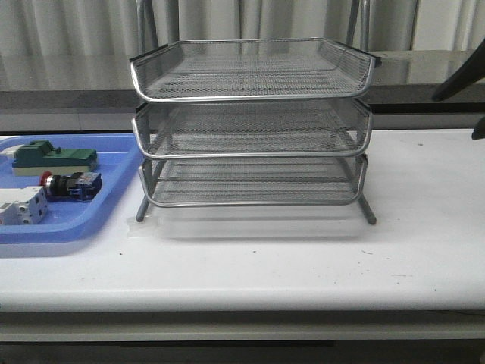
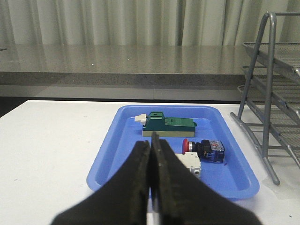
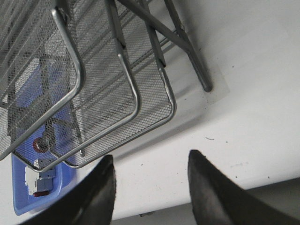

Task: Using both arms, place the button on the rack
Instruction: 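Move the right gripper to the middle mesh tray's front edge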

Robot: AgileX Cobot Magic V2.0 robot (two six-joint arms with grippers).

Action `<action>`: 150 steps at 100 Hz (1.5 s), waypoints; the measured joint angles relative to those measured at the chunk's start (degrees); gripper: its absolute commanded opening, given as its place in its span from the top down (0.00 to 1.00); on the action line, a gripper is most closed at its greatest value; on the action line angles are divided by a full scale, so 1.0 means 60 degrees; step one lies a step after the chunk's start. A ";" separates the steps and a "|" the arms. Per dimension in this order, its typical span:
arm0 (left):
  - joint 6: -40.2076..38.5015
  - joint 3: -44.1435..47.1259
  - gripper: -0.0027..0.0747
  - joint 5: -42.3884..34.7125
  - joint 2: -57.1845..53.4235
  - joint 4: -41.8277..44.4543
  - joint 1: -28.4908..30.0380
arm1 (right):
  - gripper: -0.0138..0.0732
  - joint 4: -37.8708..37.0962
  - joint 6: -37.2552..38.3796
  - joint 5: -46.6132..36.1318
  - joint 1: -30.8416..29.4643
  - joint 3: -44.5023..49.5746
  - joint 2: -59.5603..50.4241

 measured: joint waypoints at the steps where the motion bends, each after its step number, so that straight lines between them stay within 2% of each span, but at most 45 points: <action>1: 0.0000 0.0000 0.99 0.0000 0.0000 0.0000 0.0000 | 0.40 0.0045 -0.0033 -0.0024 0.0043 0.0000 0.0050; 24: 0.0000 0.0000 0.99 0.0000 0.0000 0.0000 0.0000 | 0.40 0.1843 -0.1733 -0.0274 0.0400 -0.0082 0.0994; 42: 0.0000 0.0000 0.99 0.0000 0.0000 0.0000 0.0000 | 0.40 0.3311 -0.3350 -0.0213 0.0434 -0.0718 0.1840; 59: 0.0000 0.0000 0.99 0.0000 0.0000 0.0000 0.0000 | 0.40 0.4164 -0.4333 -0.0036 0.0434 -0.1304 0.2726; 99: 0.0000 0.0000 0.99 0.0000 0.0000 0.0000 0.0000 | 0.40 0.4641 -0.5156 0.0567 0.0434 -0.2466 0.4739; 135: 0.0000 0.0000 0.99 0.0000 0.0000 0.0000 0.0000 | 0.41 0.5328 -0.6187 0.0753 0.0434 -0.2821 0.5381; 142: 0.0000 0.0000 0.99 0.0000 0.0000 0.0000 0.0000 | 0.45 0.5436 -0.6339 0.0751 0.0434 -0.2821 0.5396; 150: 0.0000 0.0000 0.99 0.0000 0.0000 0.0000 0.0000 | 0.56 0.5563 -0.6396 0.0757 0.0434 -0.2821 0.5396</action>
